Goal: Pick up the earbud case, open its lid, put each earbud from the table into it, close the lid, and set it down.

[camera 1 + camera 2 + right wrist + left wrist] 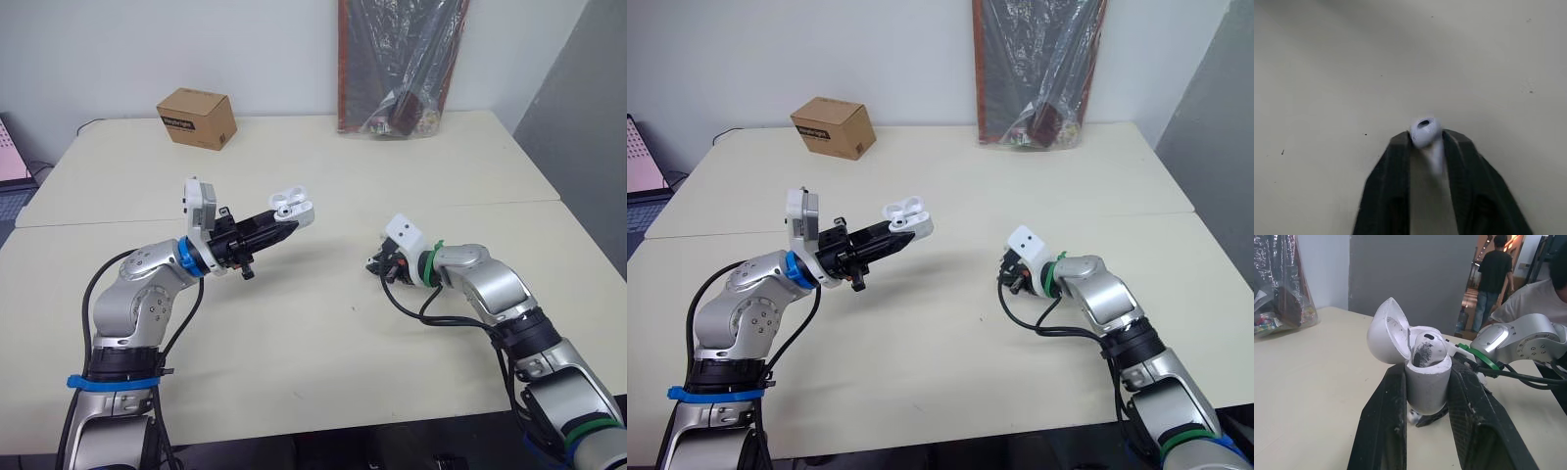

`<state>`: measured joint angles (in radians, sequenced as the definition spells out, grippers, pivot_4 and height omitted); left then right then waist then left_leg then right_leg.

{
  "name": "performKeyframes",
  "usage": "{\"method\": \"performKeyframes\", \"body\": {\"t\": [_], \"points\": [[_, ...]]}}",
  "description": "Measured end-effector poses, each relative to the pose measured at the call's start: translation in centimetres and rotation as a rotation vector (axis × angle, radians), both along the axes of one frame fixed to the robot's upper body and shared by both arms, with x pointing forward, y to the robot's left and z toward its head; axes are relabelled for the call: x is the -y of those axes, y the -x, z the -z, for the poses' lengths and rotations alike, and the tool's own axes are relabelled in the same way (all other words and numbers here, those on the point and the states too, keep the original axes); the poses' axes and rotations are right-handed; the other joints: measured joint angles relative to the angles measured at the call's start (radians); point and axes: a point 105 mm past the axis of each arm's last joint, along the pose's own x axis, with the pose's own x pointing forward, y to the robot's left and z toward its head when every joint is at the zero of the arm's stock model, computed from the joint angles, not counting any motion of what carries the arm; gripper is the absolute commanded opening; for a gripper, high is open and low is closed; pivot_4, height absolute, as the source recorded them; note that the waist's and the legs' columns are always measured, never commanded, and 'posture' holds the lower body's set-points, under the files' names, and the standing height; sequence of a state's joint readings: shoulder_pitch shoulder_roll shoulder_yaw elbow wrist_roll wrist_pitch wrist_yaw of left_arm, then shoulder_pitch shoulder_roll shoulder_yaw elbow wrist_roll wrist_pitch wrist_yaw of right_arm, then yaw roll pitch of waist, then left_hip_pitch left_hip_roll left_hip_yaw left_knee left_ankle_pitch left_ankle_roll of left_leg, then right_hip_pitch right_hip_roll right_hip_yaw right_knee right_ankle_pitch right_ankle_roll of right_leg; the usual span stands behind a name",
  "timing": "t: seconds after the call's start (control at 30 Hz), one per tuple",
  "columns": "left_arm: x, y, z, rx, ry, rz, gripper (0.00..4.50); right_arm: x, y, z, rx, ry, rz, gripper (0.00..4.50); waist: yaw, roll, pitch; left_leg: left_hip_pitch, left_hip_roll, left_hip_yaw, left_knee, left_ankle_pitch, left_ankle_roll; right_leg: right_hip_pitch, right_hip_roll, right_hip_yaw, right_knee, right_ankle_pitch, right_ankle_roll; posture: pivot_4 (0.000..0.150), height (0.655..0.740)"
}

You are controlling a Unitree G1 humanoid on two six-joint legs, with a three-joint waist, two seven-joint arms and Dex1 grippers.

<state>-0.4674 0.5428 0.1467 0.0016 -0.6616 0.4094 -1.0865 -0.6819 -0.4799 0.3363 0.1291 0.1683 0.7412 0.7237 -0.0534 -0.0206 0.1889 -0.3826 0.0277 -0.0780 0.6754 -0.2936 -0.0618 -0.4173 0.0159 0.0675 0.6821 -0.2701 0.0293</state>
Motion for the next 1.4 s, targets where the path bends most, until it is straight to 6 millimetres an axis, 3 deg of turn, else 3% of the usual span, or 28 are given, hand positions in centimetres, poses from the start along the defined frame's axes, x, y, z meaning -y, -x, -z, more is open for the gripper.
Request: {"method": "performKeyframes", "body": {"t": [0.47, 0.77, 1.13, 1.4], "points": [[0.2, 0.0, 0.2, 0.008, 0.019, 0.015, 0.78, 2.5, 0.6, -0.6, 0.061, 0.143, -0.032, 0.03, 0.010, 0.000, 0.000, -0.002, 0.000, -0.001, 0.000, 0.000, 0.000, -0.001, 0.000, -0.001, -0.001, 0.000, 0.000, 0.150, 0.7400], [-0.3, 0.0, 0.7, -0.001, 0.025, -0.001, 0.78, 8.7, 3.3, -0.5, 0.269, 0.592, -0.163, 0.03, 0.024, 0.000, 0.000, -0.002, -0.001, 0.000, 0.001, 0.000, 0.000, -0.001, -0.001, 0.000, -0.002, 0.000, 0.000, 0.150, 0.7400], [-0.1, -0.2, 0.8, -0.004, 0.026, 0.007, 0.78, 11.0, 7.5, 0.4, 0.406, 0.870, -0.410, 0.03, 0.025, 0.000, 0.000, 0.000, -0.001, 0.000, 0.001, 0.000, 0.000, 0.003, -0.001, 0.000, -0.002, 0.000, 0.001, 0.150, 0.7400], [0.0, -0.2, 0.8, -0.003, 0.027, 0.008, 0.78, 11.1, 8.7, 0.8, 0.472, 0.937, -0.531, 0.03, 0.024, 0.000, 0.000, 0.004, -0.001, 0.000, 0.001, 0.000, 0.000, 0.007, 0.000, 0.000, -0.002, 0.000, 0.001, 0.150, 0.7400]]}}
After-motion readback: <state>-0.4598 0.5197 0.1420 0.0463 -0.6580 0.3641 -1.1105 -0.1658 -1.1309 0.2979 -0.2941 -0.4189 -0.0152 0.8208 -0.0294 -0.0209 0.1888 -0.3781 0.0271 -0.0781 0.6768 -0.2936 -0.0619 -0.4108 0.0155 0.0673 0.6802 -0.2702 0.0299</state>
